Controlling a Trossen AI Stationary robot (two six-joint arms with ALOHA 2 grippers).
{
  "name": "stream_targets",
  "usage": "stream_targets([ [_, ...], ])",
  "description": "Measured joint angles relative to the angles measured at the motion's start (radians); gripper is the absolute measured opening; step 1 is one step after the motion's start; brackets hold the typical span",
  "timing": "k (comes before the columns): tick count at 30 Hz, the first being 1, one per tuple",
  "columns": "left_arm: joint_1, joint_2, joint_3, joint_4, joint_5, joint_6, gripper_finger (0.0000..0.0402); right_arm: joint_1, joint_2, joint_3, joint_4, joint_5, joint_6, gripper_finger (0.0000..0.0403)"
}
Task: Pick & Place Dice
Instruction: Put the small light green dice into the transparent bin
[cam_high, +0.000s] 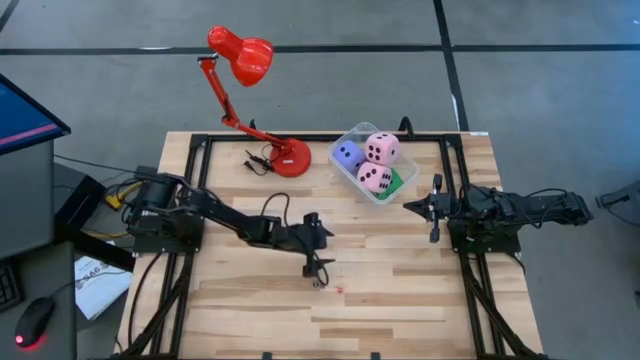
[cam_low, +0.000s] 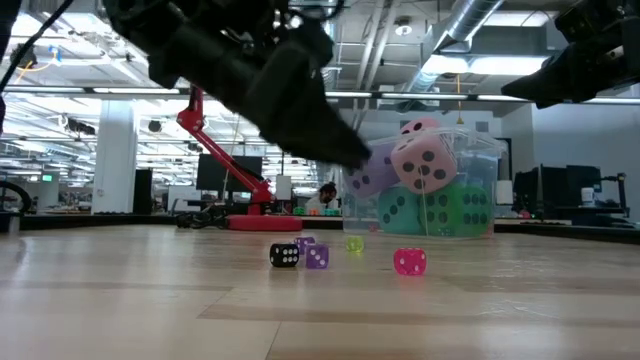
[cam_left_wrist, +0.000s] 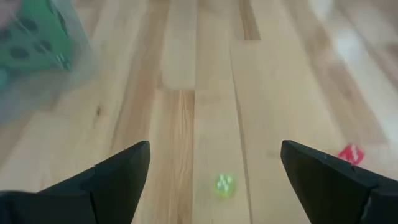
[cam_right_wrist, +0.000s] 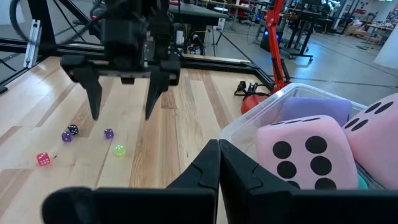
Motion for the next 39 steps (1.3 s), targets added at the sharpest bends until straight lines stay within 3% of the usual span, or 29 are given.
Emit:
stream_targets([
  [4,0.0,0.023,0.021,-0.067,0.021,-0.002,0.0346,0.0,0.0,0.0,0.0,0.0,0.0,0.0],
  [21,-0.014,0.145,0.022,0.042,0.032,-0.078,0.0335,0.0,0.0,0.0,-0.008,0.0,0.0,0.0],
  [33,-0.005,0.172,0.024,0.038,0.032,-0.082,0.033,0.0,0.0,0.0,-0.008,0.0,0.0,0.0],
  [39,-0.005,0.221,0.081,0.008,0.064,-0.097,0.033,0.0,0.0,0.0,-0.008,0.0,0.0,0.0],
])
